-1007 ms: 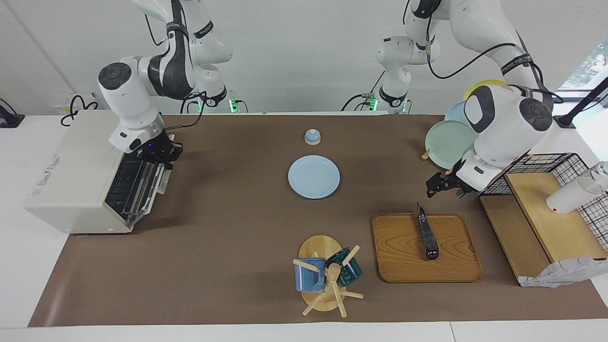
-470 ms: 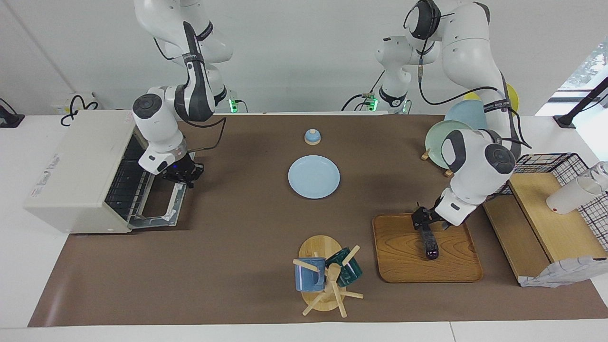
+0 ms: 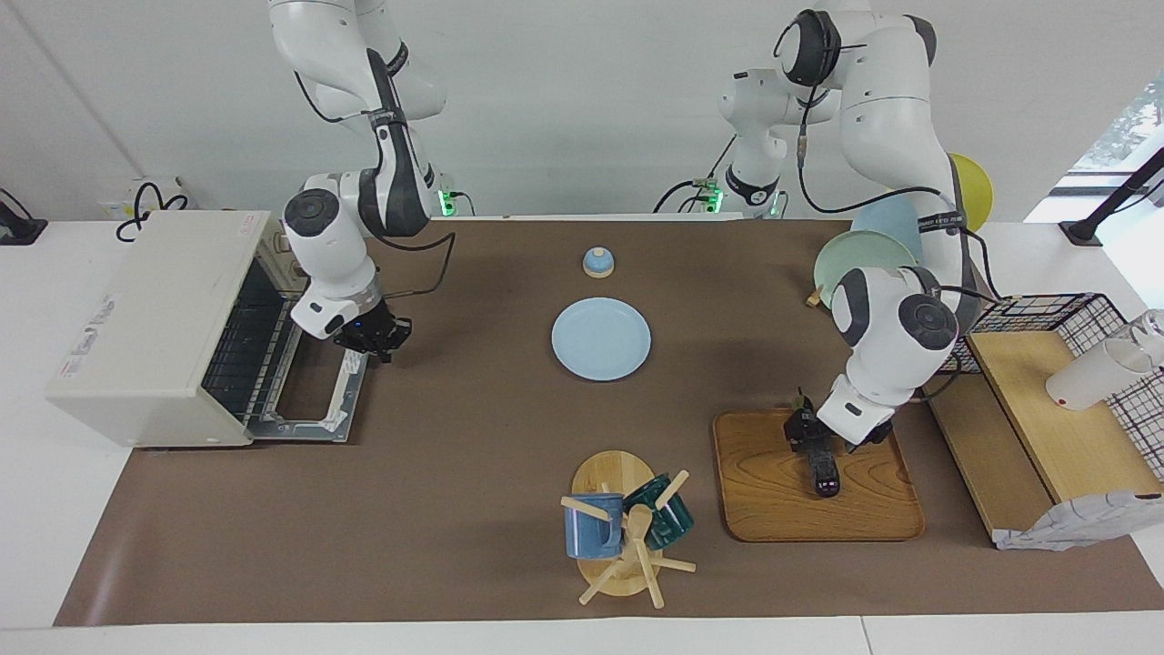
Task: Put eggplant into oven
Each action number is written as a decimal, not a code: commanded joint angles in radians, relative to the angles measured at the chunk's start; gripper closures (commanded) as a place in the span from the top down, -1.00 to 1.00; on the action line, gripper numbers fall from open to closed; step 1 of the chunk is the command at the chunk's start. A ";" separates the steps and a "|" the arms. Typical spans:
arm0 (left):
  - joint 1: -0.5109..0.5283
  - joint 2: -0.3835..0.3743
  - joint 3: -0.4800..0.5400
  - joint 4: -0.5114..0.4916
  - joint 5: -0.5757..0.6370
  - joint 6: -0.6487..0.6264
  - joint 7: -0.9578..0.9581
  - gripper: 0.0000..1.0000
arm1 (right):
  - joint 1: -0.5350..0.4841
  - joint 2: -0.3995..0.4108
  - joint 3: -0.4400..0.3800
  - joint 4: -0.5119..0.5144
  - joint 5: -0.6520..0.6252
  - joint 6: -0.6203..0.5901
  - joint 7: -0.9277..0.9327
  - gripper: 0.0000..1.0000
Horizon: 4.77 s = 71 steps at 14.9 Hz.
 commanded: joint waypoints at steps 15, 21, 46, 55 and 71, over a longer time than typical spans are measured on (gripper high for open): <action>-0.007 -0.035 0.007 0.017 0.007 -0.077 0.006 -1.00 | 0.045 0.001 -0.006 0.099 -0.017 -0.183 0.072 -1.00; -0.045 -0.260 0.004 -0.009 -0.085 -0.348 -0.127 -1.00 | 0.063 0.002 -0.007 0.100 -0.017 -0.180 0.081 -1.00; -0.685 -0.389 0.013 -0.532 -0.195 0.213 -0.649 0.99 | 0.091 0.001 -0.006 0.110 -0.017 -0.193 0.120 -0.22; -0.353 -0.464 0.016 -0.267 -0.195 -0.271 -0.363 1.00 | 0.231 0.005 0.054 0.255 -0.017 -0.318 0.256 0.09; 0.010 -0.587 0.055 -0.098 -0.042 -0.595 -0.006 1.00 | 0.657 0.387 0.059 0.545 -0.146 -0.010 0.686 -0.22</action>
